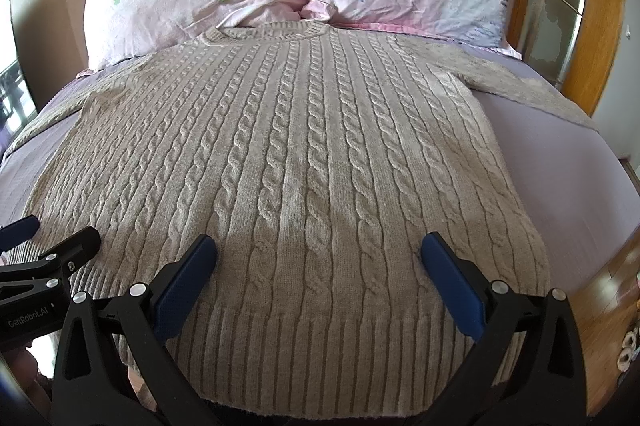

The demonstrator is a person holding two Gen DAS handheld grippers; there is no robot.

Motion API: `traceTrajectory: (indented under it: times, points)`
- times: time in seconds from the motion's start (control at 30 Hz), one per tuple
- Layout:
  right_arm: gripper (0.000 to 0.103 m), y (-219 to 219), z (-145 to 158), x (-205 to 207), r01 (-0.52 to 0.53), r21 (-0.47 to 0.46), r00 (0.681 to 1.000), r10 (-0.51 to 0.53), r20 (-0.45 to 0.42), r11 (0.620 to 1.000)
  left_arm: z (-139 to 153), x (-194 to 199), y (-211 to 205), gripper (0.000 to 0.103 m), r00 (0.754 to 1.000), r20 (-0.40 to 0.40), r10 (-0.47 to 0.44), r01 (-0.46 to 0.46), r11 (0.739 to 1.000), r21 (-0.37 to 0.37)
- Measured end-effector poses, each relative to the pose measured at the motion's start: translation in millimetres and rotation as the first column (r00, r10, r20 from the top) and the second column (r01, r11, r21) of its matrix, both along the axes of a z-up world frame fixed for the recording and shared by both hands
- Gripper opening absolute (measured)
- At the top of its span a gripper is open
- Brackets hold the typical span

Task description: Fold small clothes

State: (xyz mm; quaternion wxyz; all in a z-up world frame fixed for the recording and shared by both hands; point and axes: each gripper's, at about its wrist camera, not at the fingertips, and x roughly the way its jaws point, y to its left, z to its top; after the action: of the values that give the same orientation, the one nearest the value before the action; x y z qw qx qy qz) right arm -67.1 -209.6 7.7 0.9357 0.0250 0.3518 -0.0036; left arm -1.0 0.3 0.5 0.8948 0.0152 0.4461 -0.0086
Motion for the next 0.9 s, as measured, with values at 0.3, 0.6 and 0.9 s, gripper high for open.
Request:
traceTrajectory:
  times: [0.3, 0.6, 0.9]
  points:
    - [0.102, -111, 48, 19, -0.035, 0.250, 0.987, -0.006, 0.163, 0.968, 7, -3, 13, 0.101, 0.992, 0.083, -0.090, 0.097, 0.992, -0.075]
    - [0.048, -383, 49, 102, 0.553, 0.496, 0.796, -0.601, -0.077, 0.669, 39, 52, 77, 0.101, 0.972, 0.236, -0.002, 0.062, 0.968, -0.245]
    - [0.028, -473, 4, 159, 0.722, 0.553, 0.626, -0.734, -0.264, 0.416, 51, 95, 143, 0.101, 0.949, 0.276, 0.150, -0.024, 0.912, -0.410]
